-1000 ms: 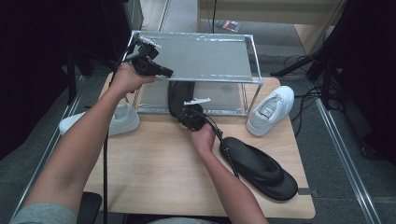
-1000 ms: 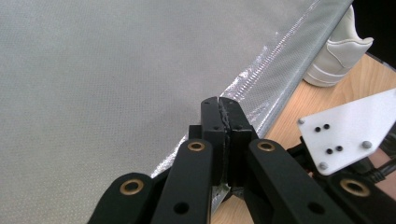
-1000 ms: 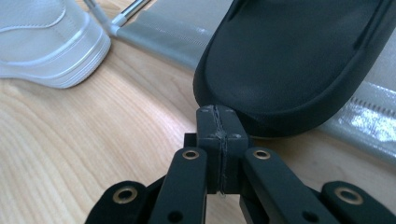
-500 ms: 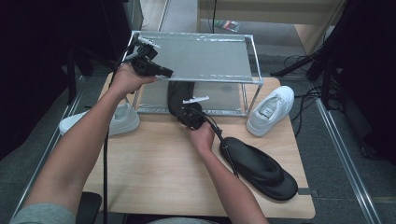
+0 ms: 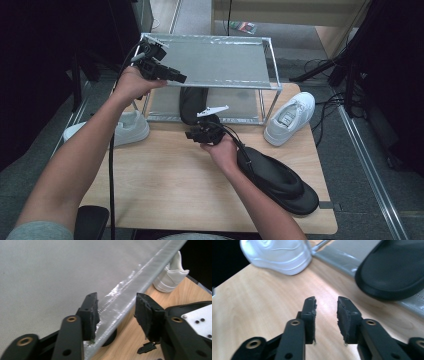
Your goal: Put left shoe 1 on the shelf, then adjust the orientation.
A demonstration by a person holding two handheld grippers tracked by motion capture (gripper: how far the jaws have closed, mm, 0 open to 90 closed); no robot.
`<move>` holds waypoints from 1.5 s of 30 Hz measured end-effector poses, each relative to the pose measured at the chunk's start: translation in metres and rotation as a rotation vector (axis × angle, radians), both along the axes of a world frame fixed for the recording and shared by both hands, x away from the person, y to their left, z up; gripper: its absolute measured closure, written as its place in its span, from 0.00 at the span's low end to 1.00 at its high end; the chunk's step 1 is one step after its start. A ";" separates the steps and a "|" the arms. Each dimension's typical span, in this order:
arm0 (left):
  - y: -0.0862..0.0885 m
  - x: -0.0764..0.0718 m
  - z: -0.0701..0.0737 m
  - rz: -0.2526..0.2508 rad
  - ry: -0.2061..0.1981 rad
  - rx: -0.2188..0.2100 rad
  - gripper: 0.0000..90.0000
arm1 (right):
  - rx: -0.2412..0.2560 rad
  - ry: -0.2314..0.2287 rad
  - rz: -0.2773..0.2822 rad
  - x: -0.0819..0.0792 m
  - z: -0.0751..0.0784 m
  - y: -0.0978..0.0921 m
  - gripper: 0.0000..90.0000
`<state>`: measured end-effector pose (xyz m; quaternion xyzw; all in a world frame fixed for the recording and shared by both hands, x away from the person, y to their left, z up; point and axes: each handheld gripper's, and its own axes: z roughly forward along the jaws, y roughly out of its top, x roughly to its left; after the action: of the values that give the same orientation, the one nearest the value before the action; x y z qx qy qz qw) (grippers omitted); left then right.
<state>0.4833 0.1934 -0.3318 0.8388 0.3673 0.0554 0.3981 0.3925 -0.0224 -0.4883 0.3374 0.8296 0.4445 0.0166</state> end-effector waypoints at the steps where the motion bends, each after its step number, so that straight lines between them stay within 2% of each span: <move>1: 0.000 -0.002 0.002 -0.003 0.001 -0.001 0.56 | -0.001 -0.004 0.010 -0.003 0.002 -0.002 0.73; 5: -0.004 -0.014 0.008 -0.032 0.019 0.009 0.51 | 0.003 -0.034 0.046 -0.017 0.010 -0.011 0.68; 7: -0.005 -0.017 0.009 -0.040 0.019 0.011 0.49 | 0.006 -0.035 0.050 -0.019 0.012 -0.013 0.67; 9: -0.008 -0.028 0.010 -0.058 0.023 -0.004 0.46 | 0.013 -0.037 0.065 -0.026 0.016 -0.019 0.65; 14: -0.012 -0.043 0.014 -0.086 0.008 -0.025 0.43 | 0.022 -0.049 0.055 -0.037 0.023 -0.031 0.64; 17: -0.011 -0.055 0.012 -0.093 0.004 -0.024 0.43 | 0.033 -0.059 0.055 -0.046 0.026 -0.049 0.64; 19: -0.010 -0.060 0.009 -0.091 0.010 -0.019 0.43 | 0.044 -0.051 0.051 -0.049 0.027 -0.058 0.64; 22: -0.008 -0.065 0.005 -0.094 0.010 -0.021 0.43 | 0.041 -0.060 0.050 -0.053 0.028 -0.067 0.64; 25: -0.005 -0.076 -0.003 -0.093 0.012 -0.013 0.43 | 0.045 -0.071 0.047 -0.060 0.027 -0.085 0.63; 28: -0.005 -0.083 -0.006 -0.093 0.014 -0.021 0.43 | 0.042 -0.064 0.059 -0.063 0.026 -0.094 0.62; 29: -0.007 -0.090 -0.008 -0.101 0.003 -0.023 0.43 | 0.051 -0.073 0.056 -0.067 0.024 -0.104 0.62; 31: -0.007 -0.096 -0.011 -0.107 -0.001 -0.027 0.43 | 0.072 -0.069 0.057 -0.069 0.023 -0.113 0.63; 34: -0.007 -0.101 -0.016 -0.108 0.003 -0.033 0.43 | 0.063 -0.070 0.057 -0.073 0.024 -0.119 0.63; 38: -0.006 -0.113 -0.031 -0.111 0.007 -0.035 0.42 | 0.068 -0.086 0.061 -0.081 0.025 -0.131 0.62; 45: -0.004 -0.122 -0.050 -0.109 0.020 -0.035 0.41 | 0.068 -0.063 0.043 -0.084 0.020 -0.143 0.62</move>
<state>0.3613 0.1889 -0.3820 0.8510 0.3259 0.0187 0.4114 0.3085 -0.1657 -0.4684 0.3057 0.8202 0.4830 0.0219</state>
